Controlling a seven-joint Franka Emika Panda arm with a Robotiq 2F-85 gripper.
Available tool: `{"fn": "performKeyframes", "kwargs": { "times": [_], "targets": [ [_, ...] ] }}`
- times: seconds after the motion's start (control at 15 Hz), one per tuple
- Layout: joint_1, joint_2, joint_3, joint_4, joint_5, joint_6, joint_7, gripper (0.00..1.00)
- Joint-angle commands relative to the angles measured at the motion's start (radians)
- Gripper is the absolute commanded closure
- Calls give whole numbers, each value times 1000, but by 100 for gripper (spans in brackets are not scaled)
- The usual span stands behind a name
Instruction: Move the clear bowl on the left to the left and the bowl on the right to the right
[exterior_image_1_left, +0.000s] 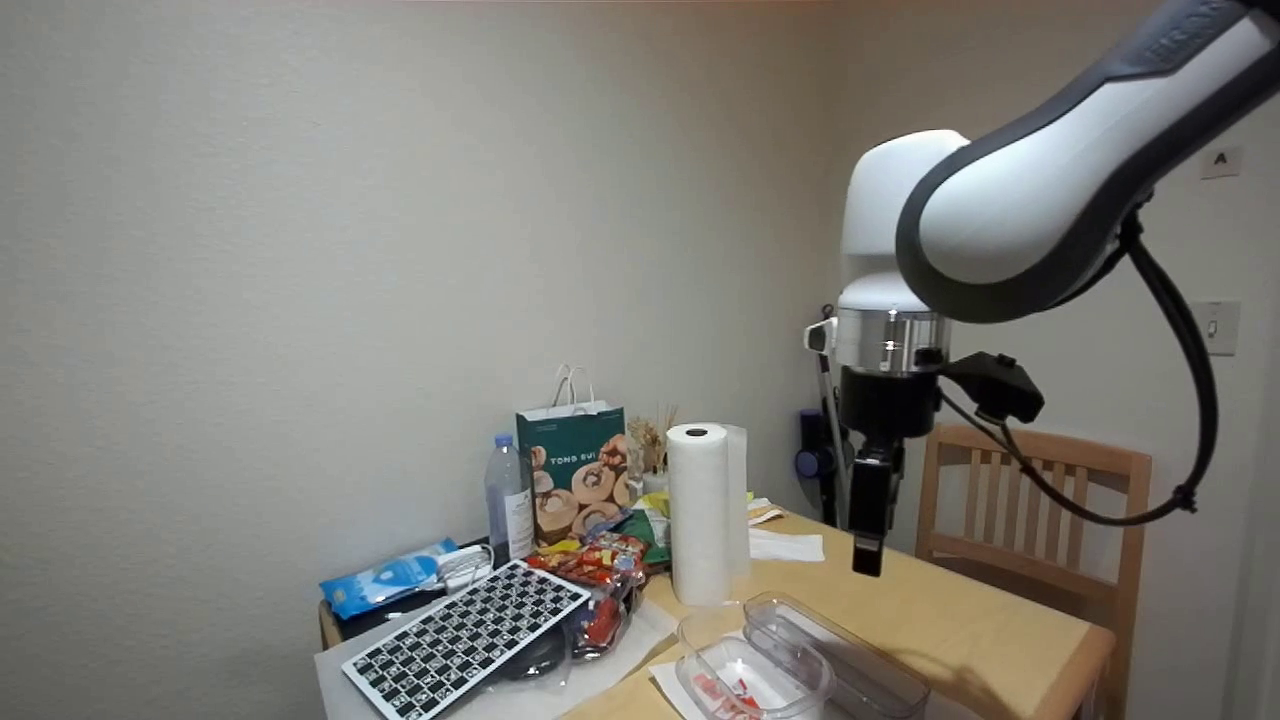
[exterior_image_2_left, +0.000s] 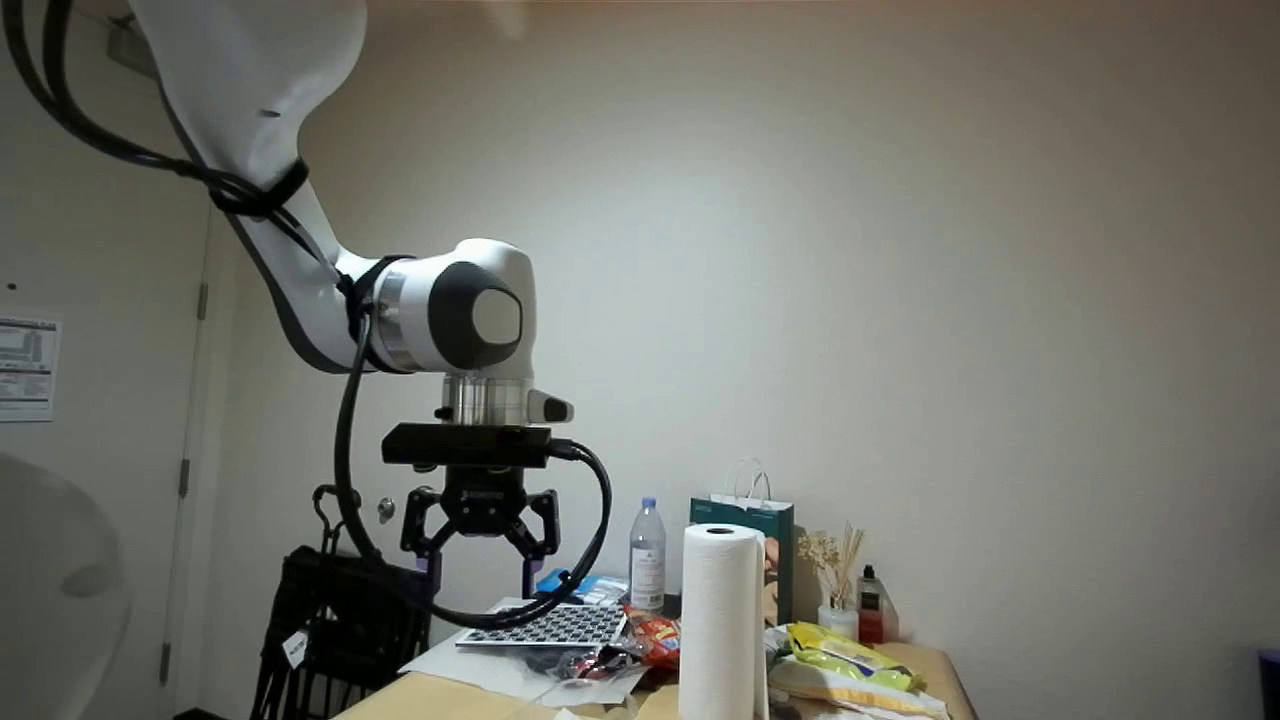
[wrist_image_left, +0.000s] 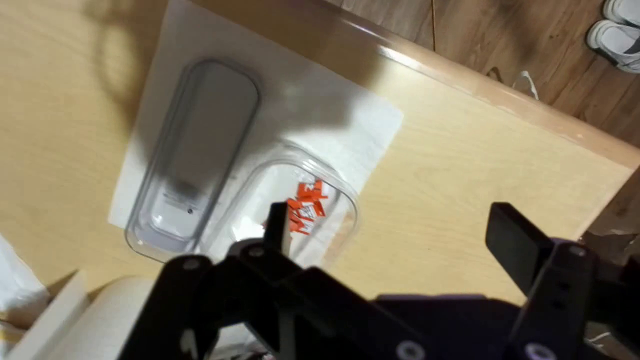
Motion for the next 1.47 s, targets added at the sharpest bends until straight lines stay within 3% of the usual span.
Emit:
{"fn": "performKeyframes", "kwargs": {
  "times": [0.0, 0.33, 0.47, 0.73, 1.07, 1.13, 1.2, 1.4],
  "targets": [
    [-14, 12, 31, 18, 28, -2, -30, 0],
    [-13, 21, 22, 36, 33, -2, -65, 0],
    [-11, 81, 36, 53, 44, 26, -25, 0],
    [-58, 235, 98, 91, -98, 170, 71, 0],
    [-84, 429, 117, 175, -249, 305, 157, 0],
    [-84, 438, 113, 177, -215, 319, 105, 0],
    [-81, 396, 118, 152, -203, 284, 124, 0],
    [-80, 445, 117, 183, -204, 297, 124, 0]
  ]
}}
